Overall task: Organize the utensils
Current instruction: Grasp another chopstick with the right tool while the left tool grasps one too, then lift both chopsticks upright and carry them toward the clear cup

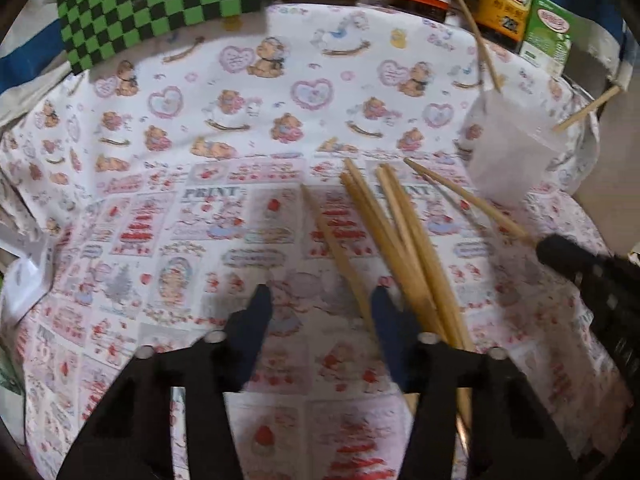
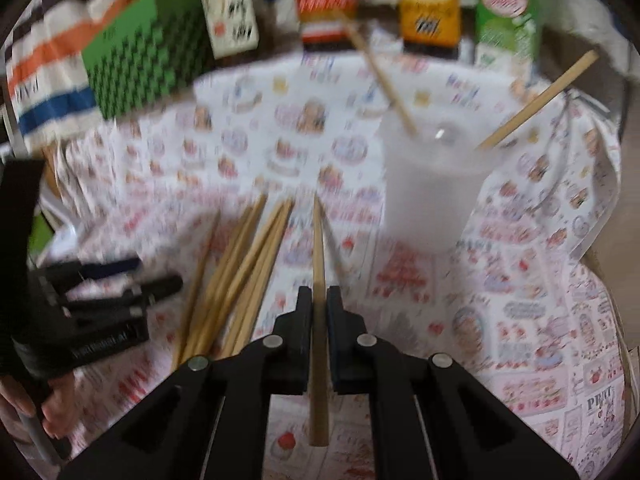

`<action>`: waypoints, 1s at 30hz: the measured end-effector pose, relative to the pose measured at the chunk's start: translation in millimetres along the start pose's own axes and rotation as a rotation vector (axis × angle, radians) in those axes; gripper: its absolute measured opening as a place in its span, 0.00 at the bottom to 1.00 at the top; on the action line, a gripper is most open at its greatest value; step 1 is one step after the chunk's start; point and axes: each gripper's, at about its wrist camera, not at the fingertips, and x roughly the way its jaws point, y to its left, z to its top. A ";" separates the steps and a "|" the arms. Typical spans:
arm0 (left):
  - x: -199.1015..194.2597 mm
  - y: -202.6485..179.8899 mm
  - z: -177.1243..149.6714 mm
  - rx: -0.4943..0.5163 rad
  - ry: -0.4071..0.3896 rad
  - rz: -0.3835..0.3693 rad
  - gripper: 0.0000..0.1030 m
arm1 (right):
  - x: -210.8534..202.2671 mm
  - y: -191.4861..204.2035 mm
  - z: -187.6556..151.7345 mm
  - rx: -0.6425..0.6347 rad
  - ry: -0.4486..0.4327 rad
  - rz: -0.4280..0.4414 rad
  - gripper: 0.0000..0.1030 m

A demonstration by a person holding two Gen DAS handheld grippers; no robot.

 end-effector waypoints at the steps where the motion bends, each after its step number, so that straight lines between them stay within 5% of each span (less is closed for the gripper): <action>1: -0.6 -1.6 -0.9 0.000 0.003 -0.018 0.36 | -3.4 -0.7 1.9 0.000 -0.025 -0.007 0.06; 15: 12.8 -4.5 -7.7 -0.040 0.090 -0.155 0.09 | -11.6 1.5 3.3 -0.019 -0.090 -0.052 0.06; 21: 7.8 0.3 -2.3 -0.010 0.031 -0.056 0.00 | -11.1 -0.6 2.9 -0.022 -0.101 -0.067 0.06; 28: 7.7 39.2 12.2 -0.087 -0.010 0.011 0.00 | -8.9 -4.5 3.6 -0.002 -0.095 -0.066 0.06; 30: 4.9 44.5 13.0 -0.096 0.001 -0.034 0.00 | -9.3 -6.8 4.2 0.007 -0.097 -0.068 0.06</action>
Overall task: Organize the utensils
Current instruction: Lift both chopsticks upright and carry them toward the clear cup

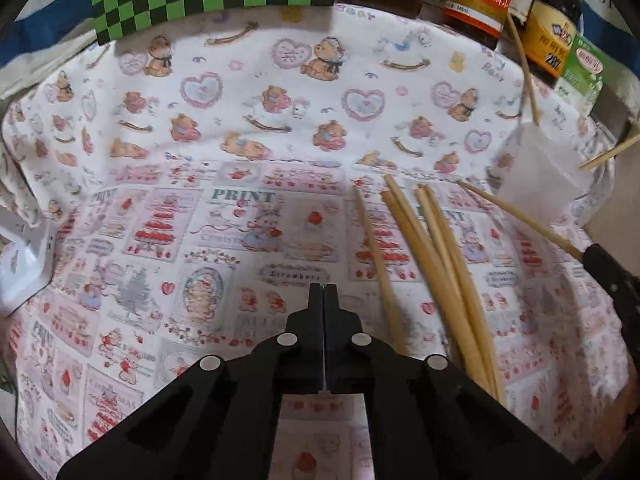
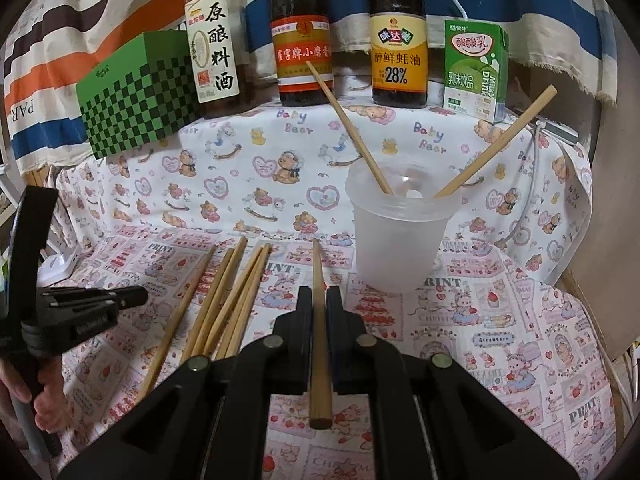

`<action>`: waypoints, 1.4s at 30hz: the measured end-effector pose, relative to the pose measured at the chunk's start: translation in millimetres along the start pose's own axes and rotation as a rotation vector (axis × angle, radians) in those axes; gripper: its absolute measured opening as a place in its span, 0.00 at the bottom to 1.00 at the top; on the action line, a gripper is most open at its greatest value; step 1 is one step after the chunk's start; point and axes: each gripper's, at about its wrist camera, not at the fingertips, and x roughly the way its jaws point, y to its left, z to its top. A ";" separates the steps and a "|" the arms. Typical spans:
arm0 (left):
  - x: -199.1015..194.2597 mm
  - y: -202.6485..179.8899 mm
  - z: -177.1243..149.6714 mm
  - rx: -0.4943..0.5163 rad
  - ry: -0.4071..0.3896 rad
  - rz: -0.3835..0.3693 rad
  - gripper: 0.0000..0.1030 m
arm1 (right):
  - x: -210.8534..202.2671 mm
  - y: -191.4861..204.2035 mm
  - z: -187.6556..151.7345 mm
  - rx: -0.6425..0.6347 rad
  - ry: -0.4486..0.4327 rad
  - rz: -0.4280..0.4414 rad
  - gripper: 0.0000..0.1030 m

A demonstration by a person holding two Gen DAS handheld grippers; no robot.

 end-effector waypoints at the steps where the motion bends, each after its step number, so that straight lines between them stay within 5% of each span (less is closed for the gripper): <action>1: -1.7 -0.5 -0.7 -0.011 0.010 -0.037 0.00 | -0.2 -0.9 0.7 0.003 -0.001 -0.001 0.06; 4: -14.2 -14.1 -4.7 0.031 0.017 -0.104 0.03 | -1.5 -2.1 1.7 0.010 -0.005 -0.007 0.06; 9: -15.5 -50.8 -18.6 0.165 0.058 -0.033 0.27 | 0.2 0.3 1.0 -0.001 -0.003 -0.017 0.06; 14: 0.3 -51.4 -25.5 0.114 0.161 0.006 0.26 | 1.5 1.5 0.1 -0.012 -0.002 -0.023 0.06; 17: -0.9 -49.9 -26.4 0.100 0.149 0.029 0.10 | 1.7 1.4 -0.2 -0.013 -0.002 -0.025 0.06; 20: 0.9 -47.2 -25.6 0.098 0.130 0.031 0.06 | 2.0 0.8 -0.3 -0.011 -0.004 -0.029 0.06; 24: -3.8 -36.3 -18.2 0.082 0.030 0.099 0.06 | -3.3 -3.9 1.6 0.019 -0.037 -0.020 0.06; 32: -79.1 -27.0 -7.5 0.062 -0.311 0.027 0.06 | -32.3 -17.8 12.5 0.076 -0.201 0.001 0.06; 38: -99.0 -14.2 3.0 0.034 -0.390 -0.047 0.06 | -45.1 -14.3 15.4 0.063 -0.264 0.006 0.06; 42: -101.3 -11.6 2.5 0.026 -0.413 -0.018 0.06 | -46.6 -12.5 14.4 0.057 -0.273 -0.009 0.06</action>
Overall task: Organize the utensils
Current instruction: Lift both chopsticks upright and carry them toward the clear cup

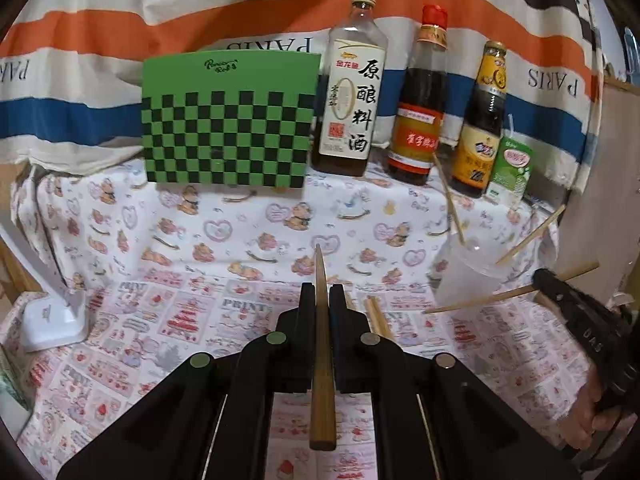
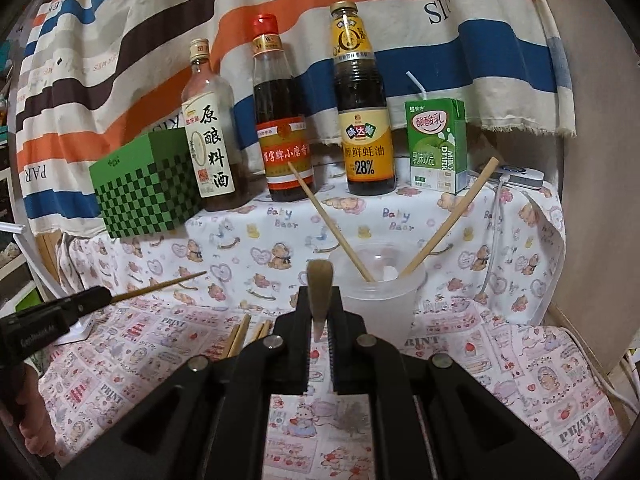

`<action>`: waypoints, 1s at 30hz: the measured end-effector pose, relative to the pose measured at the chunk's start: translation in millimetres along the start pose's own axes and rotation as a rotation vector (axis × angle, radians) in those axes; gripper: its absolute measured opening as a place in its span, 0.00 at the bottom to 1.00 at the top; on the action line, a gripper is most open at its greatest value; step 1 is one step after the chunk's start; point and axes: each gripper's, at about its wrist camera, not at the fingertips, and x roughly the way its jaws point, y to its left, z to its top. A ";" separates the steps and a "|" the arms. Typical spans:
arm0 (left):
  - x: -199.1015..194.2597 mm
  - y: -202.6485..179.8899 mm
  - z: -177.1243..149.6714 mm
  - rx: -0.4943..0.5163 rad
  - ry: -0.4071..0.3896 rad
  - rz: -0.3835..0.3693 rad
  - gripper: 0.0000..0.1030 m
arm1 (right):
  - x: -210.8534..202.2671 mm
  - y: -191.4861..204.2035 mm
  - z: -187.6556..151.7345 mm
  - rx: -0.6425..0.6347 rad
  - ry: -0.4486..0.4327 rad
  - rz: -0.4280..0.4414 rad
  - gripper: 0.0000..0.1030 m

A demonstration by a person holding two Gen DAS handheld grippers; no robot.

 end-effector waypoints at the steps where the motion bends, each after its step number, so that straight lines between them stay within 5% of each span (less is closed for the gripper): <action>1: -0.3 -0.3 -0.6 0.002 -0.005 0.006 0.06 | -0.4 0.4 -0.6 -0.004 -0.007 -0.014 0.06; 14: -30.2 2.8 3.1 0.006 -0.190 0.062 0.06 | -9.9 -6.0 5.4 -0.005 -0.063 -0.067 0.06; 17: -41.4 10.4 3.4 -0.029 -0.270 0.079 0.06 | -15.1 -14.6 10.7 0.033 -0.083 -0.025 0.06; 24: -45.1 25.9 5.1 -0.107 -0.294 0.028 0.06 | -49.3 -34.6 23.3 0.070 -0.304 0.011 0.06; 26: -44.2 27.2 3.2 -0.113 -0.308 0.043 0.06 | -54.1 -34.6 24.1 0.028 -0.372 -0.069 0.06; 30: -41.7 29.2 1.4 -0.118 -0.316 0.017 0.06 | -55.7 -45.8 26.7 0.079 -0.391 -0.040 0.06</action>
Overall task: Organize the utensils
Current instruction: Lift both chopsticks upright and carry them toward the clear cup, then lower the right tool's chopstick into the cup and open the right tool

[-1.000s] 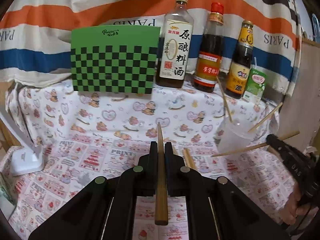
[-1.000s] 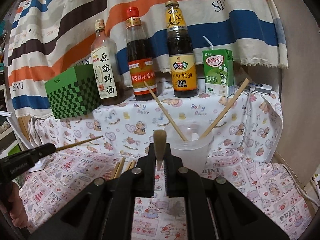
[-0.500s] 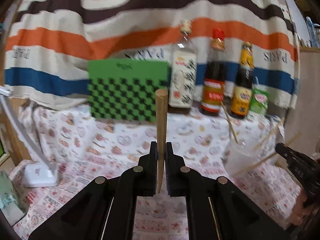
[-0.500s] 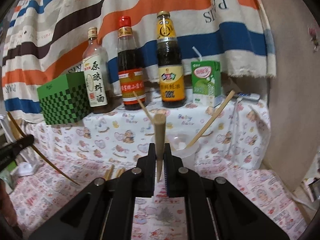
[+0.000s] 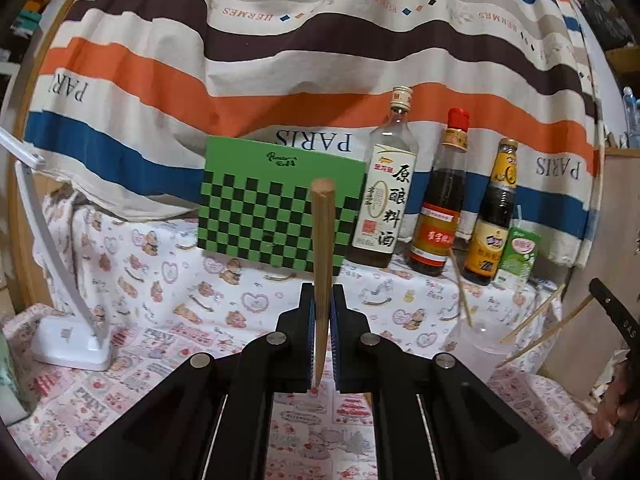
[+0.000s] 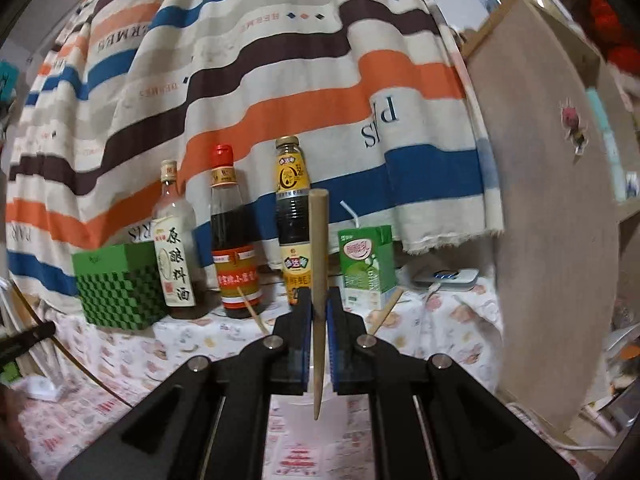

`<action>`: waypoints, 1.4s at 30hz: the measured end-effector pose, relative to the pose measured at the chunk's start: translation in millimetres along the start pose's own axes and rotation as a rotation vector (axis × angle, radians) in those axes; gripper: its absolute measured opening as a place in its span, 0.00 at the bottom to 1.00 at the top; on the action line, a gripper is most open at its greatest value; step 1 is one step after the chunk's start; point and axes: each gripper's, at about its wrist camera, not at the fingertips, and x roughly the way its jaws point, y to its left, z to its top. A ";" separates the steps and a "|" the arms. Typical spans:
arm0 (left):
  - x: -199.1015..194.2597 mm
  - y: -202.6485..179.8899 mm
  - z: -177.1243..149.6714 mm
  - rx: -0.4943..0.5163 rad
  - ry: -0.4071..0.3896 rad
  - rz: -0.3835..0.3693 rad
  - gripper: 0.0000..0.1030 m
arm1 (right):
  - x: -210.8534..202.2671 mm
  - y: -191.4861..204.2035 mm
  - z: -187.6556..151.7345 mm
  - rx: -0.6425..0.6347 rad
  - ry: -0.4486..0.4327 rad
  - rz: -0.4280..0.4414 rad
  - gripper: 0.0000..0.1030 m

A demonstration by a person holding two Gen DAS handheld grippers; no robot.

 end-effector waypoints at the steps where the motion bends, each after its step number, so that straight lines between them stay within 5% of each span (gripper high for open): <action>1: -0.8 -0.3 -0.1 -0.003 -0.003 -0.007 0.06 | -3.5 -1.5 2.1 0.014 -0.020 0.006 0.06; 5: -4.0 -4.7 -0.9 0.010 -0.023 -0.017 0.06 | -30.5 -0.1 12.8 -0.015 -0.234 -0.081 0.06; 11: -5.6 -6.7 -3.3 0.005 -0.033 0.008 0.06 | -15.2 -5.7 18.1 0.032 -0.229 -0.093 0.06; 20: -4.7 -1.7 -2.6 -0.041 -0.011 -0.064 0.06 | 28.5 -16.1 -4.3 0.072 0.015 0.018 0.06; 24: -7.8 -7.9 -3.7 -0.035 -0.008 -0.159 0.06 | 48.0 -15.4 -16.4 0.078 0.122 0.073 0.06; 32: -16.5 -18.7 -5.5 0.006 -0.041 -0.200 0.06 | 76.3 -28.5 -39.4 0.151 0.299 0.117 0.09; 36: -12.0 -31.8 2.8 0.036 -0.056 -0.180 0.06 | 69.4 -32.5 -38.9 0.170 0.333 0.105 0.46; 42: 9.7 -85.1 34.5 0.077 -0.067 -0.210 0.06 | 66.9 -28.4 -39.8 0.229 0.401 0.145 0.54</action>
